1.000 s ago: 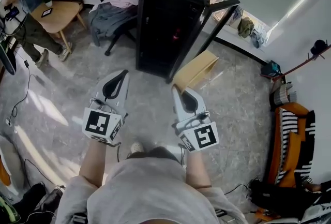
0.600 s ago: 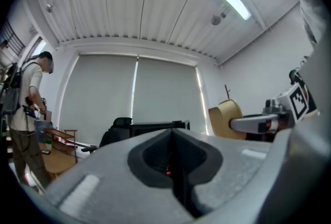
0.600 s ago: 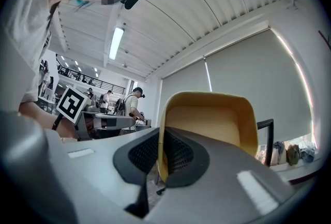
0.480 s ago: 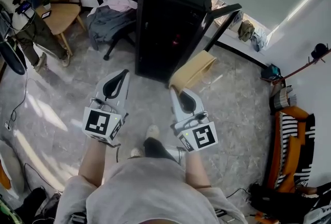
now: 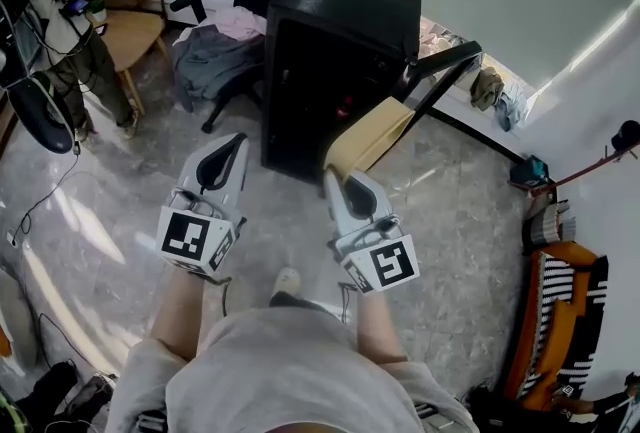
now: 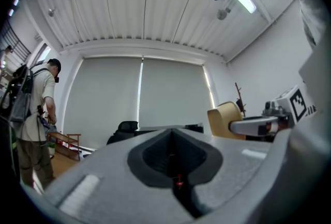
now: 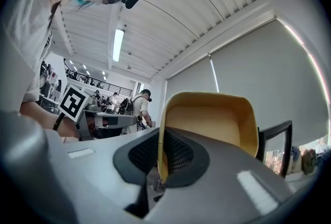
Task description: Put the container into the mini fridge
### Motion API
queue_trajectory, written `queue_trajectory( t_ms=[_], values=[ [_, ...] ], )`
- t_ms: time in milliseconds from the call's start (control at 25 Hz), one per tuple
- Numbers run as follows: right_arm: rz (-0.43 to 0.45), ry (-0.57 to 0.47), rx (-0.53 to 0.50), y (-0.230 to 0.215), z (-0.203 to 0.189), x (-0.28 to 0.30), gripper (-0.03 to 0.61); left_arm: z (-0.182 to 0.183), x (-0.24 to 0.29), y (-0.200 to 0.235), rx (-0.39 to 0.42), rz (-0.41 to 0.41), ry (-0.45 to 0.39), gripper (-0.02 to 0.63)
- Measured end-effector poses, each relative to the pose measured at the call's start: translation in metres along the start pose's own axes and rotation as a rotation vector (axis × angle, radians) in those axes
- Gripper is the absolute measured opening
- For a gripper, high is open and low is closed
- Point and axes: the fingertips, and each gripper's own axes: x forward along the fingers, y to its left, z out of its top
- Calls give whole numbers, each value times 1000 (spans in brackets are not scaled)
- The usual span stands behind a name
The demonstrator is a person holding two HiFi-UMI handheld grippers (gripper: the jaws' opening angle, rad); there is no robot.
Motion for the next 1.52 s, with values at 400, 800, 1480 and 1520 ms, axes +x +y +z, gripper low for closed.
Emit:
queue_trajectory(
  t_ms=[400,800,1480,1520],
  values=[
    [51,-11,13,-53,-18,30,5,-13,56,7,13,39,-5,2],
    [40,17,24,-66,-36,75,5,-28,86,46,14,27,16,2],
    [-179,68,10,-68,-53,184,5,-41,150,154,-18,-205,23,2],
    [-192,69,8,-68,-54,189,5,-42,153,158,-22,-218,22,2]
  ],
)
